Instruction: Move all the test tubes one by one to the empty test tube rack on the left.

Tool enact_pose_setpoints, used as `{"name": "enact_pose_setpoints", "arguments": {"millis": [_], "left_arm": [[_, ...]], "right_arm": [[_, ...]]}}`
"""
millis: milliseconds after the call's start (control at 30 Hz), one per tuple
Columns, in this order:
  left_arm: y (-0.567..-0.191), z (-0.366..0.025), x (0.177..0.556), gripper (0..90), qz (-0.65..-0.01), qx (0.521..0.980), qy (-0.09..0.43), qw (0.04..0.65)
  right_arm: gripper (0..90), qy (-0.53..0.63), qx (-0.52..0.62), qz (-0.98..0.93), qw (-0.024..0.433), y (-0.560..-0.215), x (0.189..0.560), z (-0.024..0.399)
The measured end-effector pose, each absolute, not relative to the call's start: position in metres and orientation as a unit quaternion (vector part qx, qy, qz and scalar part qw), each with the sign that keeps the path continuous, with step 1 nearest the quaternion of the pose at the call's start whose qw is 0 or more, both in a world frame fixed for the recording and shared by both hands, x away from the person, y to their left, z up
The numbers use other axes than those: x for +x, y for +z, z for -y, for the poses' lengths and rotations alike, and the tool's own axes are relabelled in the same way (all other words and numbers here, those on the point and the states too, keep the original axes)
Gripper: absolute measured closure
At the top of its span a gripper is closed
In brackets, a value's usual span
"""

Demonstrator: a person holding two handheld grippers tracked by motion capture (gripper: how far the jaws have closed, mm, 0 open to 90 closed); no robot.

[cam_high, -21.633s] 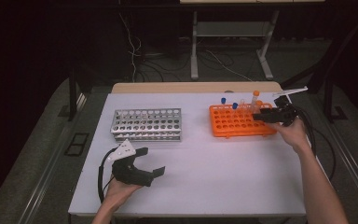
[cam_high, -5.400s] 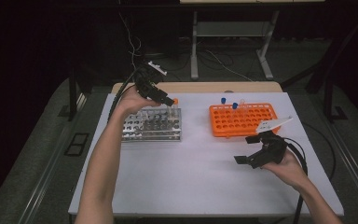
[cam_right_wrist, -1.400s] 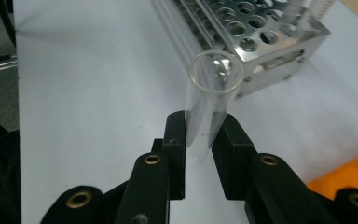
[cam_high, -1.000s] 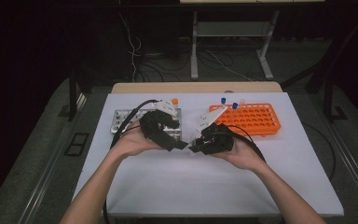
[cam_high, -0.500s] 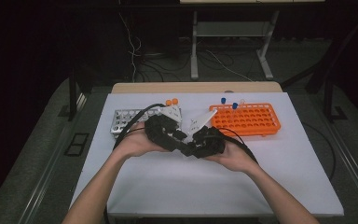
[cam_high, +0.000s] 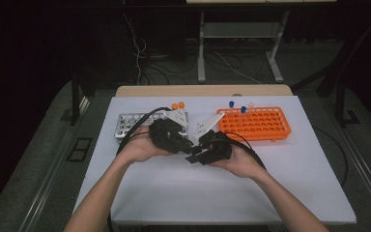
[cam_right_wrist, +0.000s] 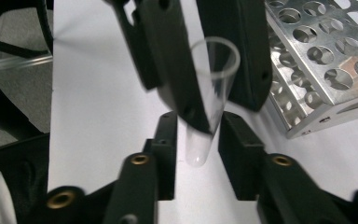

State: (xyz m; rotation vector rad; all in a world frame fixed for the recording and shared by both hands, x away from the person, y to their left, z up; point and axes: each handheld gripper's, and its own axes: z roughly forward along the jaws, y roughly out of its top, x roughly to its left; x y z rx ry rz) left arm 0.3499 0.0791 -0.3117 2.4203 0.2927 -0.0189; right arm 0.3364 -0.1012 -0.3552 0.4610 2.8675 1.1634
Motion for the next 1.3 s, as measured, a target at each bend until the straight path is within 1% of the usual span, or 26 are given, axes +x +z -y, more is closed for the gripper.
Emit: {"name": "enact_pose_setpoints", "arguments": {"millis": [233, 433, 600, 700, 767, 800, 867, 1300], "left_arm": [[-0.306, -0.092, 0.356, 74.3, -0.128, 0.929, 0.007, 0.347], [-0.300, -0.105, 0.361, 74.3, -0.145, 0.925, 0.020, 0.351], [-0.295, -0.115, 0.367, 74.3, -0.159, 0.922, 0.030, 0.352], [-0.292, -0.120, 0.371, 74.3, -0.167, 0.920, 0.036, 0.353], [-0.290, -0.123, 0.374, 74.3, -0.171, 0.919, 0.040, 0.352], [-0.288, -0.125, 0.376, 74.3, -0.171, 0.920, 0.043, 0.349], [-0.286, -0.127, 0.379, 74.4, -0.177, 0.918, 0.047, 0.353], [-0.271, -0.138, 0.408, 74.4, -0.201, 0.914, 0.068, 0.346]], "right_arm": [[55.3, 0.378, 0.167, -0.910, 0.011, -0.350, 0.340, 0.112], [42.5, 0.387, 0.178, -0.904, 0.014, -0.346, 0.341, 0.121], [27.0, 0.392, 0.190, -0.900, 0.025, -0.344, 0.341, 0.127], [12.8, 0.395, 0.196, -0.897, 0.025, -0.343, 0.341, 0.130], [9.8, 0.394, 0.200, -0.897, 0.021, -0.343, 0.341, 0.132], [9.6, 0.394, 0.202, -0.896, 0.020, -0.343, 0.340, 0.133], [0.4, 0.397, 0.209, -0.894, 0.016, -0.344, 0.340, 0.136], [0.1, 0.409, 0.220, -0.885, 0.013, -0.344, 0.334, 0.159]]}}
